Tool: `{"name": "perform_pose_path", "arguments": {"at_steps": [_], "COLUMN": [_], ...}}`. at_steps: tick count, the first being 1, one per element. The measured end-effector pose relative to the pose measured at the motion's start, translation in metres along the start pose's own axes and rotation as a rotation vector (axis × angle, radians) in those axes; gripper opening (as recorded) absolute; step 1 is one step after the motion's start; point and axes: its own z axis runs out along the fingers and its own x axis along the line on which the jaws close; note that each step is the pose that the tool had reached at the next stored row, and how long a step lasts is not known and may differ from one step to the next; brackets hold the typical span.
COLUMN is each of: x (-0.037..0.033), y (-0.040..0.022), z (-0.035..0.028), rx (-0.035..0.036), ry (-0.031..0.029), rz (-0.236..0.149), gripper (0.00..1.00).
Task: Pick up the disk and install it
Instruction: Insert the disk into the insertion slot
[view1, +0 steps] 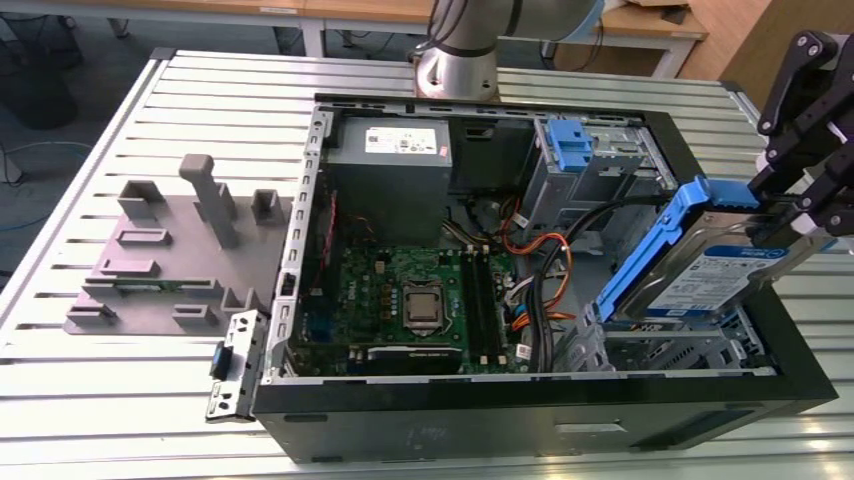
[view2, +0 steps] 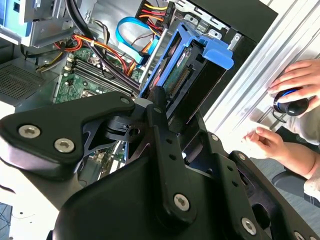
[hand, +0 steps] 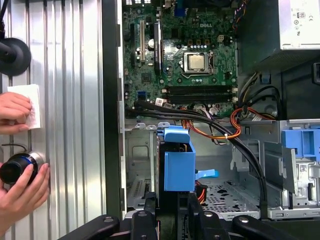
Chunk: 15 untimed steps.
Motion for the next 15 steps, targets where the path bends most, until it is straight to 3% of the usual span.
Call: {"name": "perform_pose_path", "arguments": {"at_steps": [9, 15], "x": [0.0, 0.0002], "y": [0.0, -0.0002], "z": [0.0016, 0.0081], "rx": [0.0, 0.0], "ry": [-0.0002, 0.0], "rz": [0.0, 0.0], "gripper": [0.35, 0.35]}}
